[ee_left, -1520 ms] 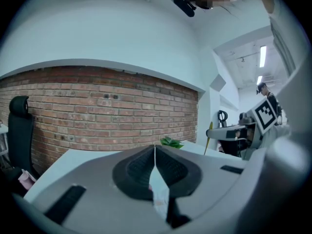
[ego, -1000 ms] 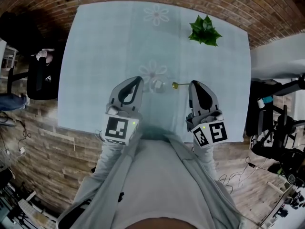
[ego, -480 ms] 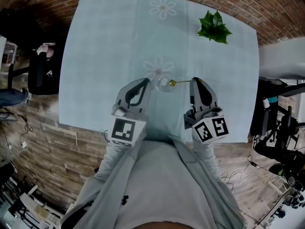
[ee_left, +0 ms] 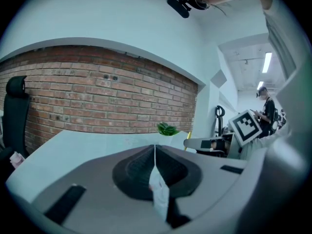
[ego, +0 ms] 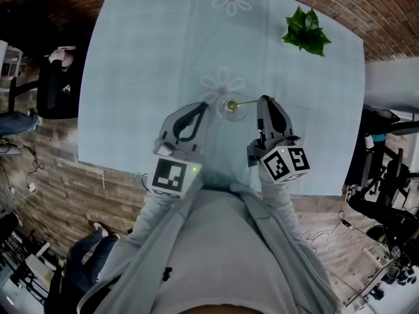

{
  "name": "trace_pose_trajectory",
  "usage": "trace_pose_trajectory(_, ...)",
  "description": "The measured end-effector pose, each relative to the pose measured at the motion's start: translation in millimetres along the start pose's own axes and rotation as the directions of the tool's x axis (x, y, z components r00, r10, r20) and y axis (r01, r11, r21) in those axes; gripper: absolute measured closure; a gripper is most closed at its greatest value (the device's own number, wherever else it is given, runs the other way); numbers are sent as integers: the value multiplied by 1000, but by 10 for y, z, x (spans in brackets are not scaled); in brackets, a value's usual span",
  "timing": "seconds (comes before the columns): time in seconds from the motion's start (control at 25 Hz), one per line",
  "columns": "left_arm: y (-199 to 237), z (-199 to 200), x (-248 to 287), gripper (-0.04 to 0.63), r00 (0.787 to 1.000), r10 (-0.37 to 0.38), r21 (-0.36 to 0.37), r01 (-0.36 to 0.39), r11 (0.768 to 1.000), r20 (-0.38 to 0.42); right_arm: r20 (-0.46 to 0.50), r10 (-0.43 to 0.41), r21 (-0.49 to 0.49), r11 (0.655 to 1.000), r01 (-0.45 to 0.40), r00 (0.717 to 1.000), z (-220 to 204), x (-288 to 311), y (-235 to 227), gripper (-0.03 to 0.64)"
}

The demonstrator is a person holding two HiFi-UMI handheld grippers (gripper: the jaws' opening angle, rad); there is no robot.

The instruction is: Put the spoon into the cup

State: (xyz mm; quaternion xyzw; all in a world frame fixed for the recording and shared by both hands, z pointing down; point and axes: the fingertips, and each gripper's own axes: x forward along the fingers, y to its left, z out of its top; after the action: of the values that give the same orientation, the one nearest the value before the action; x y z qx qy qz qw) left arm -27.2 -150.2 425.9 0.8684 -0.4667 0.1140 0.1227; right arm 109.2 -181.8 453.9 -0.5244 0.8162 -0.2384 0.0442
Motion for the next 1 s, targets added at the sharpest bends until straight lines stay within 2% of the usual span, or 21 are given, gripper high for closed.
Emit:
trace_pose_trajectory(0.36, 5, -41, 54, 572, 1000, -12, 3, 12, 1000, -16, -34, -10, 40, 999, 11, 999, -209, 82, -107, 598)
trace_pose_trajectory(0.48, 7, -43, 64, 572, 1000, -26, 37, 26, 999, -4, -42, -11, 45, 999, 13, 999, -253, 96, -118, 598)
trace_pose_trajectory(0.64, -11, -43, 70, 572, 1000, -21, 6, 21, 1000, -14, -53, -9, 48, 999, 12, 999, -318, 113, -125, 598)
trace_pose_trajectory(1.0, -28, -52, 72, 572, 1000, -19, 7, 19, 1000, -11, -60, -14, 59, 998, 17, 998, -426, 122, -153, 598)
